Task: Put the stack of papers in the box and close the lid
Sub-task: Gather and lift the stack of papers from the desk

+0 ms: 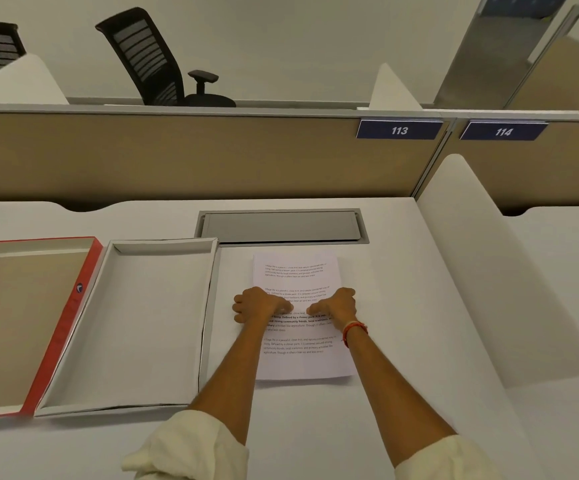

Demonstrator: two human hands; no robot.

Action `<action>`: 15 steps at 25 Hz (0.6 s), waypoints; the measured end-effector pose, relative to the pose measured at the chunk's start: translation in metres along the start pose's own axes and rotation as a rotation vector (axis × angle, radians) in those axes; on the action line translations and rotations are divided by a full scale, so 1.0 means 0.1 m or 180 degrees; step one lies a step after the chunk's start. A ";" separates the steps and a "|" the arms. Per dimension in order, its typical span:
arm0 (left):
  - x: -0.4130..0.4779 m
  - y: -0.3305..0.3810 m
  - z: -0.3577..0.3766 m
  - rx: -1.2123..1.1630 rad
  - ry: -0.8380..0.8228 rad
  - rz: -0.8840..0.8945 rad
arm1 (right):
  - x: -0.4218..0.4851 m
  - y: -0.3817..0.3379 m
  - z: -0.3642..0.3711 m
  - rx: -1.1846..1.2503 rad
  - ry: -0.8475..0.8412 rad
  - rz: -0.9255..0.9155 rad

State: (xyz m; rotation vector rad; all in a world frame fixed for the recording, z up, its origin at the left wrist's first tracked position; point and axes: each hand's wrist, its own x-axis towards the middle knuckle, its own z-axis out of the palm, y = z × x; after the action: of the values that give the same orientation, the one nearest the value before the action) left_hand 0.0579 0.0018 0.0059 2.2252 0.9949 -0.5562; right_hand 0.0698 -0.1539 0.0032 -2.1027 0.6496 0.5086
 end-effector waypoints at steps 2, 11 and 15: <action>0.00 0.00 0.01 -0.0103 0.0071 0.0265 | 0.00 0.01 -0.01 -0.0068 -0.0008 0.0061; 0.00 -0.17 0.02 -0.0808 0.0050 0.0693 | 0.00 0.03 -0.05 -0.0060 -0.0158 -0.0310; -0.12 -0.10 -0.01 -0.0977 0.0192 0.0730 | -0.14 -0.03 -0.09 -0.0071 0.0081 -0.0485</action>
State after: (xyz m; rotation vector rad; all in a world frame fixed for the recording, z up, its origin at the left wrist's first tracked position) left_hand 0.0428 0.0022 0.0100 2.0517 0.7810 -0.2184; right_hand 0.0618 -0.1563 0.0185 -2.1626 0.4951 0.4062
